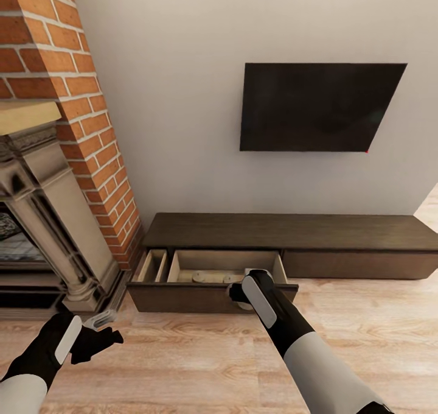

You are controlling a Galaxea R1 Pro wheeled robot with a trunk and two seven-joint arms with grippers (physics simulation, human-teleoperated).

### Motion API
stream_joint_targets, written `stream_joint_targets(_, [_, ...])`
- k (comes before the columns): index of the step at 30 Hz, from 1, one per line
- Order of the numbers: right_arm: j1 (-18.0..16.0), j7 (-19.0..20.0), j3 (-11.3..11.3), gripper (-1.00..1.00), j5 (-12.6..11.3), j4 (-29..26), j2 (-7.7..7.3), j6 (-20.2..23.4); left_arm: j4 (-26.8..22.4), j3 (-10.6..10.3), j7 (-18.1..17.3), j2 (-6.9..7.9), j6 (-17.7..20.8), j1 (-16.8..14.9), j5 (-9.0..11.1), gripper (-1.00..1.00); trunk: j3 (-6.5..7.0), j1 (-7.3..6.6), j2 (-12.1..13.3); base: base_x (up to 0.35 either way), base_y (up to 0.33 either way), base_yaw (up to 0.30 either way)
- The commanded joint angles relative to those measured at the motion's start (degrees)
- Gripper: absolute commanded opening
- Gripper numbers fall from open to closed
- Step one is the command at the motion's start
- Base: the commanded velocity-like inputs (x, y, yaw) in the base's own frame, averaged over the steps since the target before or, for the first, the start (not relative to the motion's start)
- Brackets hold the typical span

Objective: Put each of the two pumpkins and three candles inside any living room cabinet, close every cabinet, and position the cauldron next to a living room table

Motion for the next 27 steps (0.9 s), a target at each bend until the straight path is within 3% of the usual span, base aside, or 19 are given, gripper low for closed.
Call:
stream_joint_targets(1, [0.00, 0.02, -0.02, -1.00, -0.04, 0.00, 0.00, 0.00, 0.00, -0.01, 0.00, -0.01, -0.02, 0.00, 0.00, 1.00, 0.19, -0.23, 0.42, 0.000, 0.000, 0.000])
stream_joint_targets(10, [0.00, 0.32, -1.06, -1.00, -0.29, 0.71, 0.00, 0.05, 0.00, -0.15, 0.05, -0.19, -0.16, 0.00, -0.22, 1.00, 1.80, -2.20, 4.03, 0.000, 0.000, 0.000])
stream_joint_targets(12, [0.00, 0.30, -2.48, -1.00, -0.33, 1.45, 0.00, 0.11, 0.00, -0.19, 0.07, -0.28, -0.19, 0.00, -0.33, 1.00, 2.16, -2.64, 4.83, 0.000, 0.000, 0.000])
stream_joint_targets(16, [0.00, 0.04, -9.44, -1.00, -0.31, 3.26, 0.00, 0.40, 0.00, -0.66, 0.29, -0.49, -0.23, 0.00, -0.55, 1.00, 2.88, -3.52, 6.43, 0.000, 0.000, 0.000])
stream_joint_targets(19, [0.00, -0.19, -11.82, -1.00, -0.23, 4.03, 0.00, 0.56, -0.03, -2.52, 0.55, -0.64, -0.25, 0.00, -0.60, 1.00, 3.42, -4.18, 7.64, 0.000, 0.000, 0.000])
stream_joint_targets(23, [0.00, -0.24, -12.43, -1.00, 0.01, 6.22, 0.00, 0.49, -0.19, -5.52, 0.70, -1.79, -1.17, 0.00, -0.68, 1.00, 4.13, -5.06, 9.24, 0.000, 0.000, 0.000])
stream_joint_targets(27, [0.00, -0.36, -12.10, -1.00, 0.47, 6.96, 0.00, 0.30, -0.43, -5.85, 0.56, -2.09, -1.85, 0.00, -0.61, 1.00, 4.85, -5.94, 10.85, 0.000, 0.000, 0.000])
